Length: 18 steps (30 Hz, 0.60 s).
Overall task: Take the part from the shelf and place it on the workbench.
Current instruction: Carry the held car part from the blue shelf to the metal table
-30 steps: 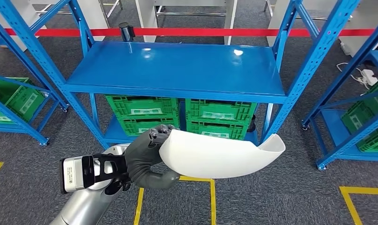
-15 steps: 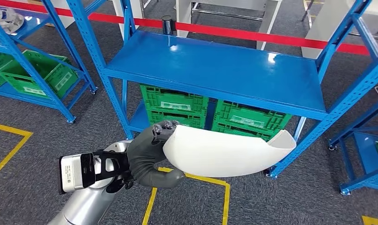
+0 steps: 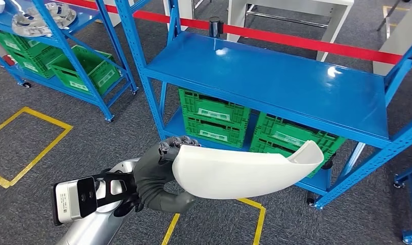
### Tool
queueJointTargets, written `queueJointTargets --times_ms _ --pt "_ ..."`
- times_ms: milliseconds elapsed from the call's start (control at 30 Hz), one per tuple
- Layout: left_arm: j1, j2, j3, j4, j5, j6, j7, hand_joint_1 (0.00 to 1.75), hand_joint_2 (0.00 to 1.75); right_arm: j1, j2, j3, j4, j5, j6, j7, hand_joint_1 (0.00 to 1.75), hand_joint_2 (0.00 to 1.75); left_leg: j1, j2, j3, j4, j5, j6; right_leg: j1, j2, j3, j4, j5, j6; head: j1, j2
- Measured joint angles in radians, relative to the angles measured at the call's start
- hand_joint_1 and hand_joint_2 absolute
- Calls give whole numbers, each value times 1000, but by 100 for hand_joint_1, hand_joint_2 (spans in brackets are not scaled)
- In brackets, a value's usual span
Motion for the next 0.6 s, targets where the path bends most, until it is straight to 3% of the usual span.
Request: queueJointTargets --times_ms 67,133,233,300,367,400,433,467,500,533,600 --pt "-2 0 -3 2 0 -2 -13 175 175 -1 0 0 0 2 0 -11 0 0 -2 41 77 -138 55 4 3 -21 4 3 -6 8 0 0" --pt "-4 0 -6 4 0 -7 -26 175 175 -1 -1 0 0 3 0 -18 0 0 -7 66 118 -218 75 18 9 -40 7 7 -11 19 2 0" --pt "-5 0 -8 8 0 -12 -35 175 175 -4 -2 0 0 4 0 -22 0 0 -10 36 117 -228 78 40 8 -63 13 7 -17 35 4 0" --pt "-9 -2 -9 10 1 -17 -37 175 175 -7 -2 0 0 6 0 -21 0 0 -6 15 118 -235 84 53 2 -26 0 48 -49 44 5 0" --pt "-14 -5 -13 13 1 -22 -37 175 175 -5 -2 0 0 7 1 -19 0 0 -4 -7 118 -237 86 59 -1 34 -57 171 -114 48 9 0" --pt "-14 -6 -16 15 1 -23 -37 175 175 -2 -2 0 0 8 1 -17 0 0 -5 -19 116 -236 87 61 -1 50 -92 239 -140 49 10 0" --pt "-14 -6 -18 17 1 -25 -37 175 175 0 -2 0 0 8 2 -16 0 0 -6 -33 115 -234 87 62 -1 56 -118 284 -150 49 11 0" --pt "-15 -6 -20 19 1 -27 -36 175 175 2 -2 0 0 9 3 -16 0 0 -6 -47 115 -232 88 62 0 59 -126 292 -139 48 11 0" --pt "-16 -7 -21 20 1 -30 -36 175 175 3 -2 0 0 10 6 -16 0 0 -6 -61 114 -230 87 61 -1 62 -114 259 -108 46 11 0" --pt "-19 -9 -22 21 1 -33 -35 175 175 3 -2 0 0 12 8 -16 0 0 -6 -74 114 -227 87 59 -2 72 -86 193 -68 43 11 0" --pt "-26 -14 -25 22 0 -40 -34 175 175 2 -1 0 0 20 17 -17 0 0 -7 -98 111 -221 87 51 -5 108 -32 67 -15 41 11 0"
